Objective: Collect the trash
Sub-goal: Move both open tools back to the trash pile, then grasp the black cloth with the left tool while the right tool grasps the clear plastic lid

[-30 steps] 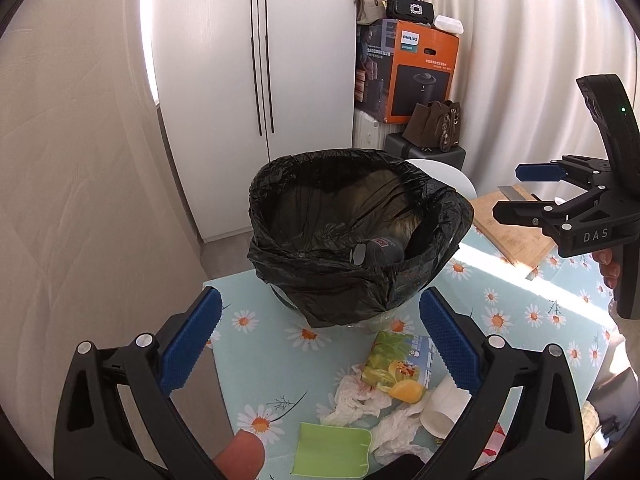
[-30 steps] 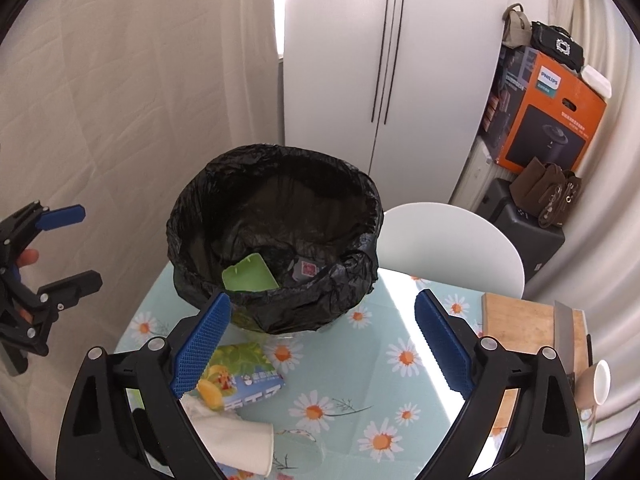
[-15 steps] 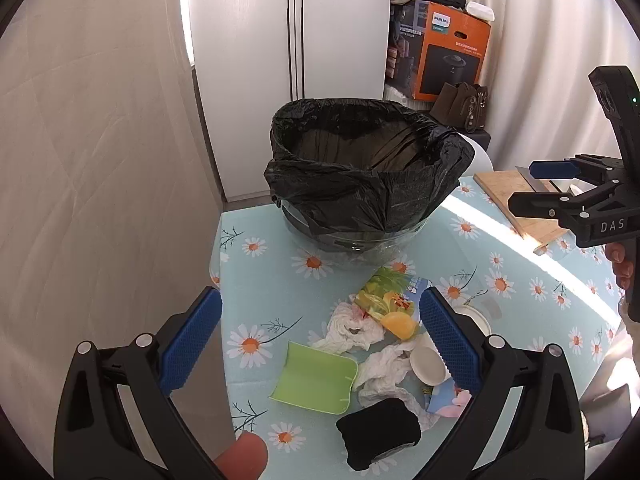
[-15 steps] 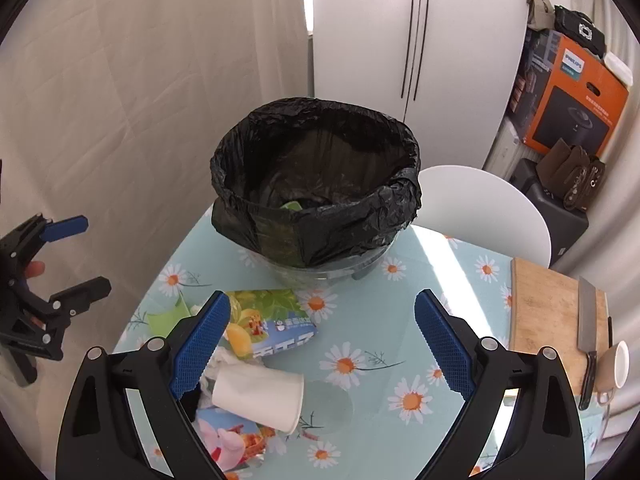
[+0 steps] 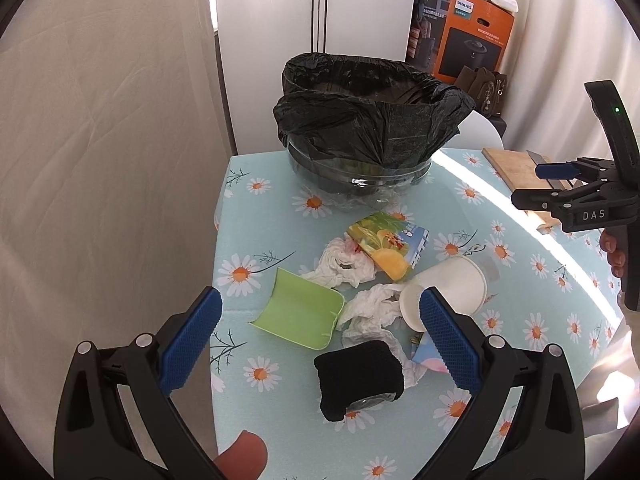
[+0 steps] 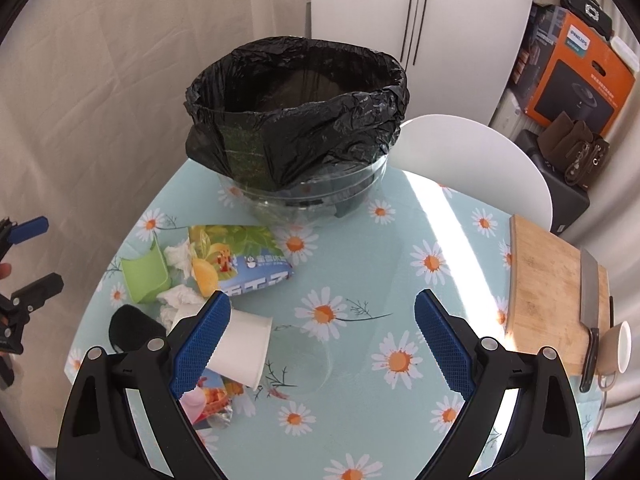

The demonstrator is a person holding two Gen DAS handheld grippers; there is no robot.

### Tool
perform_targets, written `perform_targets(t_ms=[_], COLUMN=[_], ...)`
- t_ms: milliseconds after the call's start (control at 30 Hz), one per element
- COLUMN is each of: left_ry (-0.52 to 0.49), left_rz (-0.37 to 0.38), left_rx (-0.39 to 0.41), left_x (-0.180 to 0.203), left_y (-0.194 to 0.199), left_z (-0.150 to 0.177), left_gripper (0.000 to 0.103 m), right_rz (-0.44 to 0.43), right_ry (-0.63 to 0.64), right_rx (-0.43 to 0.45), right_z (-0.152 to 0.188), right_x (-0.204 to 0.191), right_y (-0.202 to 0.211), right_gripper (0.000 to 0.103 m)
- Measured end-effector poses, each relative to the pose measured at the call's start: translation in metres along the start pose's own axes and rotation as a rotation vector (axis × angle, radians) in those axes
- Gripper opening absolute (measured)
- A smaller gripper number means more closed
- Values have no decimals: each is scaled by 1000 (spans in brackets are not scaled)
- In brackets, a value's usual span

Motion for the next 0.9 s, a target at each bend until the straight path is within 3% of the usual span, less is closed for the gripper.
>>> perform_targets(t_ms=[600,900], left_ry=[86,58], left_rz=[6,-1], left_rx=[-167,-210], left_x=[21,26], left_y=[-49,-83], left_z=[88,98], left_gripper=[97,97], right_rz=[-80,-53], right_ry=[23,10], right_rx=[-108,-149], right_z=[57,66], right_x=[3,15], right_y=[-41,-64], right_gripper=[89,89])
Point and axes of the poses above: each gripper's, at about its wrist camera, not at the fingertips, and y roughly against the way its jaws point, x to its right, z to its underside, the point moved 10 cm from there along -y, roughly the way its jaws point, and after that the axes turned 7 degrees about y, right-handed, at the moved point
